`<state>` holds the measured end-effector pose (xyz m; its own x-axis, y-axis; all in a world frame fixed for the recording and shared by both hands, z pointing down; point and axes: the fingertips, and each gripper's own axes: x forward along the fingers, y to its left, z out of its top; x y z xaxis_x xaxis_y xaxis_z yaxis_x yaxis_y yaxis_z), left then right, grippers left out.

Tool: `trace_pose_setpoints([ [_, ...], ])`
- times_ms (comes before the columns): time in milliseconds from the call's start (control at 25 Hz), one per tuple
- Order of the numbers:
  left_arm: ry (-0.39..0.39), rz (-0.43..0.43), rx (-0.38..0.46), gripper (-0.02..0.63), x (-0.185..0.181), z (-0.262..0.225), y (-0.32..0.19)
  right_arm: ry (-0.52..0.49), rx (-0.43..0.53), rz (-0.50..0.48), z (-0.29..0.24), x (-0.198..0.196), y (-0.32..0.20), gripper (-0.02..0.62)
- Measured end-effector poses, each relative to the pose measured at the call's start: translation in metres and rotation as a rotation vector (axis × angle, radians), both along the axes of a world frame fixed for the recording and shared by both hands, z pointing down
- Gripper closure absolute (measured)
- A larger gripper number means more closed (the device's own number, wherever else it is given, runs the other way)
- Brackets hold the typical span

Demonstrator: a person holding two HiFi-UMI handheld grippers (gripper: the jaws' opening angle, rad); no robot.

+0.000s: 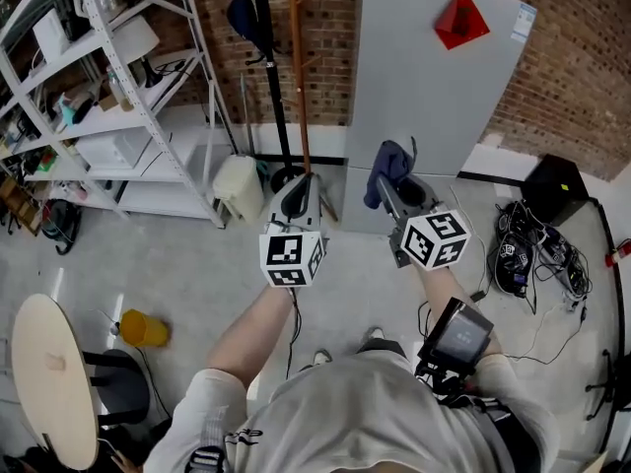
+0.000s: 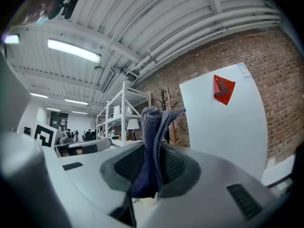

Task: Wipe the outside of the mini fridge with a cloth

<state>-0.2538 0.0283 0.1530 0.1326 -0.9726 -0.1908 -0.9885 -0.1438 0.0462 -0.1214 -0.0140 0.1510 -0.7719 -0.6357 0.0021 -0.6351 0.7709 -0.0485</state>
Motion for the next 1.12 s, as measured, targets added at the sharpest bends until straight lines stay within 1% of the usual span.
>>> trace_pose_setpoints([
  [160, -0.011, -0.002, 0.016, 0.606, 0.003, -0.007, -0.041, -0.016, 0.034, -0.003, -0.013, 0.002, -0.045, 0.515],
  [360, -0.008, -0.026, 0.059, 0.606, 0.014, -0.028, -0.108, -0.03, 0.08, -0.016, -0.034, 0.016, -0.118, 0.515],
  [600, -0.004, -0.051, 0.096, 0.606, 0.028, -0.061, -0.189, -0.013, 0.16, -0.055, -0.071, 0.027, -0.199, 0.515],
  [760, -0.007, -0.068, 0.114, 0.605, 0.039, -0.082, -0.233, 0.007, 0.206, -0.08, -0.091, 0.034, -0.247, 0.515],
  [960, -0.012, -0.093, 0.136, 0.606, 0.033, -0.111, -0.275, 0.031, 0.256, -0.099, -0.118, 0.026, -0.3, 0.515],
  [1120, -0.021, -0.087, 0.154, 0.605, 0.017, -0.129, -0.298, 0.036, 0.274, -0.11, -0.139, 0.003, -0.325, 0.515],
])
